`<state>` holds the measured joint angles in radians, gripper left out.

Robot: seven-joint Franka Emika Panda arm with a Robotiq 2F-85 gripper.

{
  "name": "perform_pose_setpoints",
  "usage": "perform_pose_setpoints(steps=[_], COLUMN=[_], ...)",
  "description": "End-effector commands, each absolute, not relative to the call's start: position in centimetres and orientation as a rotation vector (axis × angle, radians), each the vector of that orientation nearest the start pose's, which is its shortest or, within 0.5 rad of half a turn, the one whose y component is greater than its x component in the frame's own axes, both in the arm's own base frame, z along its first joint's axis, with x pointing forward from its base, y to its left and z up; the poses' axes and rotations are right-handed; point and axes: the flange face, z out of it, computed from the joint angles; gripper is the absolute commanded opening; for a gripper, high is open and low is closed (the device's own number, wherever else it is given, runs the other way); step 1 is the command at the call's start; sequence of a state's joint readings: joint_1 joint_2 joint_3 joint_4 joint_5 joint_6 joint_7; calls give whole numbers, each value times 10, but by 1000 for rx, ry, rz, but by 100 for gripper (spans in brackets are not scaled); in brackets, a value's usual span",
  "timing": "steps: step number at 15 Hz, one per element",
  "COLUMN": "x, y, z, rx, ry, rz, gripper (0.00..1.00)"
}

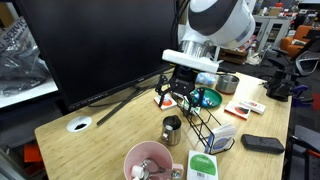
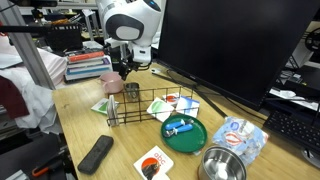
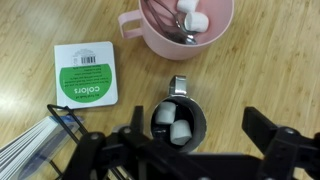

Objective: Move the pink cup to the right side of the desk

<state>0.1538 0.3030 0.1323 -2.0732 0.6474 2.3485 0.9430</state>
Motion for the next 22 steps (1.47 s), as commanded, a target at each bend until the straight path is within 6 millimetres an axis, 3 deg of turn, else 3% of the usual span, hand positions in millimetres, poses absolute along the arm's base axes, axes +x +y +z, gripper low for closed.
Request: perform_pose_setpoints(steps=[1, 7, 11, 15, 22], x=[560, 560, 563, 561, 553], y=[172, 172, 191, 232, 306], z=[285, 285, 292, 305, 308], rx=[-2302, -2302, -2369, -2540, -2751], ry=[1464, 1464, 1387, 1166, 776], rz=[430, 430, 379, 268, 52], gripper=[100, 100, 100, 100, 100])
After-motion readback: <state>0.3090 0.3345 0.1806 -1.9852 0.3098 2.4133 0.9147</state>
